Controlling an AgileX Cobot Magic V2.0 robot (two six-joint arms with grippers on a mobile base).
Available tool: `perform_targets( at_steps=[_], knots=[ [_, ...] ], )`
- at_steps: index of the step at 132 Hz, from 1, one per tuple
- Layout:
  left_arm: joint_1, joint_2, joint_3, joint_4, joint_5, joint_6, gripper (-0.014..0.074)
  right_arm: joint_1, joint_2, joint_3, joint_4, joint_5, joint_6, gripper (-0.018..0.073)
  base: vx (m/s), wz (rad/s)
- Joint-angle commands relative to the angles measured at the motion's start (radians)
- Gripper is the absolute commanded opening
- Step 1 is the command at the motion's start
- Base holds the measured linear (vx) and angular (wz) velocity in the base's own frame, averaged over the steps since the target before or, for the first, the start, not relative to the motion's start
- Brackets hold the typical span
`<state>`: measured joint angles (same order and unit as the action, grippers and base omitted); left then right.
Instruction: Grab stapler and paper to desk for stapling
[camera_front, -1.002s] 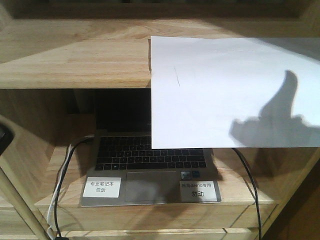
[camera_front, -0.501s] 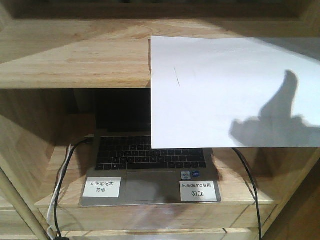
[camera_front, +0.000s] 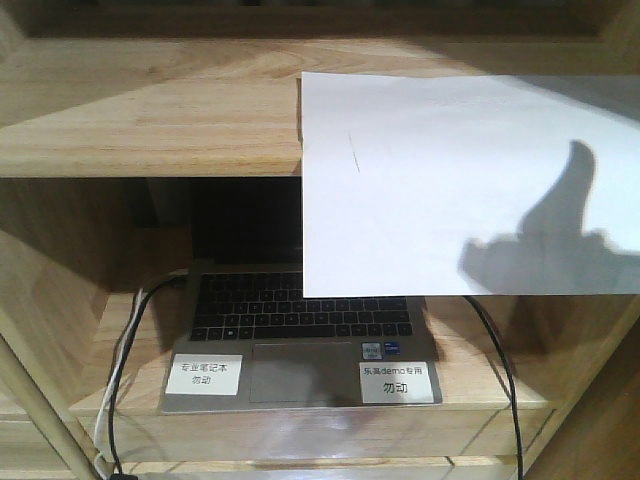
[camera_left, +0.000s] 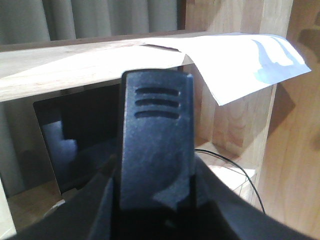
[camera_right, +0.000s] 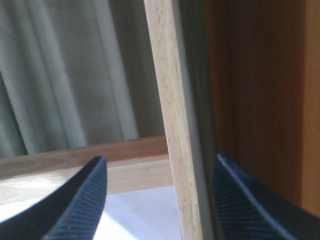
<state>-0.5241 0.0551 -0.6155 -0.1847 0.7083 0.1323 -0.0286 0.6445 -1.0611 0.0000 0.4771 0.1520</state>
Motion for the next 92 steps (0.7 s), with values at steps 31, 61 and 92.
perform_targets(
  at_steps=[31, 61, 92],
  knots=[
    [-0.002, 0.013, -0.024, -0.018, -0.116, 0.001, -0.0006, 0.002, 0.010, -0.023, -0.008, -0.072, -0.008, 0.0435, 0.00, 0.00],
    [-0.002, 0.013, -0.024, -0.018, -0.116, 0.001, -0.0006, 0.002, 0.010, -0.023, -0.008, -0.072, -0.008, 0.0435, 0.00, 0.00],
    [-0.002, 0.013, -0.024, -0.018, -0.116, 0.001, -0.0006, 0.002, 0.010, -0.023, -0.008, -0.071, -0.008, 0.0435, 0.00, 0.00]
  ],
)
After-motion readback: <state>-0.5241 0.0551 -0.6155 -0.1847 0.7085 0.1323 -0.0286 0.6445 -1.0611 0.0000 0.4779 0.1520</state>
